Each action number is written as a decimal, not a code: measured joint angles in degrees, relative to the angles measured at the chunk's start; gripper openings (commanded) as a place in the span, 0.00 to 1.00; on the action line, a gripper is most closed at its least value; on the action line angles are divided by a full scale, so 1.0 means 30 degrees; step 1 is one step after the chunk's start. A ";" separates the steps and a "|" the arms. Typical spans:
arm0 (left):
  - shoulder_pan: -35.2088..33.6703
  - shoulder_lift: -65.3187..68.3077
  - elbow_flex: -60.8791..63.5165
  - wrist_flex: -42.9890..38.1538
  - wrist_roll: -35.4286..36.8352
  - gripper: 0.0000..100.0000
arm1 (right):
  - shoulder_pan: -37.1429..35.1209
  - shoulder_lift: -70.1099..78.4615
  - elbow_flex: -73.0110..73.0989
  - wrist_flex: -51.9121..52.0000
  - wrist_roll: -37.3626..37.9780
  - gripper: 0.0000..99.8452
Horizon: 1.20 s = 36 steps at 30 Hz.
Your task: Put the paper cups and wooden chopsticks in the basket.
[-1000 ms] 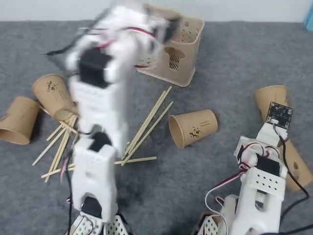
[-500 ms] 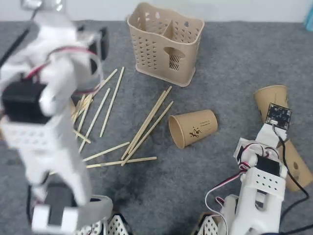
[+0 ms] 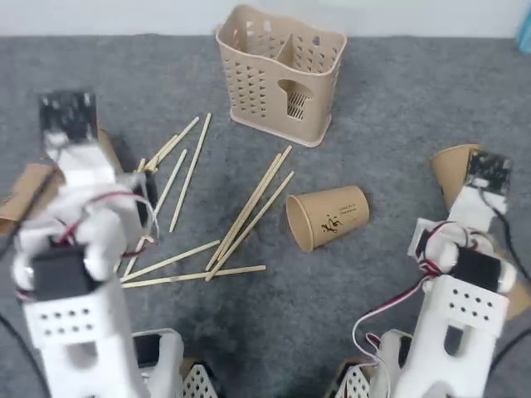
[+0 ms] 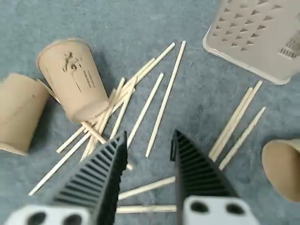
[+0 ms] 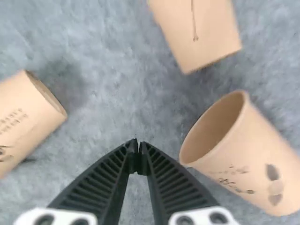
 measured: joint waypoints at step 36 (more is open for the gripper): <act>0.0000 -0.6183 1.7875 -1.3304 -0.1289 0.14 | -0.9817 2.6755 -4.0234 0.9788 -0.7355 0.10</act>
